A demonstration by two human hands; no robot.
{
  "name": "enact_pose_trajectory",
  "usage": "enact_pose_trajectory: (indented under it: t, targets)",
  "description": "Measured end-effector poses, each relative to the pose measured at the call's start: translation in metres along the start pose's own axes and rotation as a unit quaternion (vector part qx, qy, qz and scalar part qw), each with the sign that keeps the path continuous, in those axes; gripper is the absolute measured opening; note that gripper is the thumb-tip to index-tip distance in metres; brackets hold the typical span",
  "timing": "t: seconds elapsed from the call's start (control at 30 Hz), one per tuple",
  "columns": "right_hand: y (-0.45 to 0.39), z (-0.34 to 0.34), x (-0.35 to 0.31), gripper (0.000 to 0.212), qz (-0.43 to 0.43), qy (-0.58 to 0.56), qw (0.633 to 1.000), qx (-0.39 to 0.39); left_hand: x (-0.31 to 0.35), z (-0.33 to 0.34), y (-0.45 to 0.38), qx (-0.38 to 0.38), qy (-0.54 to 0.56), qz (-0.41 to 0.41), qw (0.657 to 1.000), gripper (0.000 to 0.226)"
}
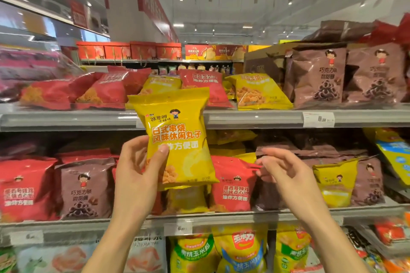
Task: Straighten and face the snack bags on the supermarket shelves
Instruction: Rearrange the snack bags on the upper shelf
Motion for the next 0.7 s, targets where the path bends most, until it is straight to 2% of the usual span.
enact_pose_trajectory:
  t: [0.23,0.43,0.57,0.7]
  targets:
    - [-0.039,0.029,-0.041,0.018,-0.036,0.036,0.999,0.008,0.015,-0.030,-0.052,-0.010,0.013,0.021,1.000,0.044]
    - [-0.084,0.044,-0.080,0.013,-0.068,0.138,0.987,0.038,0.020,-0.045,-0.084,-0.032,0.008,0.039,0.999,0.033]
    - [-0.115,0.046,-0.107,0.024,-0.077,0.294,0.949,0.079,0.023,-0.049,-0.100,-0.036,0.006,0.046,0.998,0.033]
    - [-0.148,0.061,-0.118,0.046,-0.032,0.470,0.878,0.084,0.024,-0.053,-0.110,-0.024,0.002,0.043,0.999,0.038]
Point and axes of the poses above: each hand's wrist, its own y-axis away from the middle knuckle, its own z-axis out of the palm, x = y × z, the point moved 10 cm from there along -y, towards the middle knuckle, and after that the axes turned 14 degrees about -x, right-handed, at the moved point
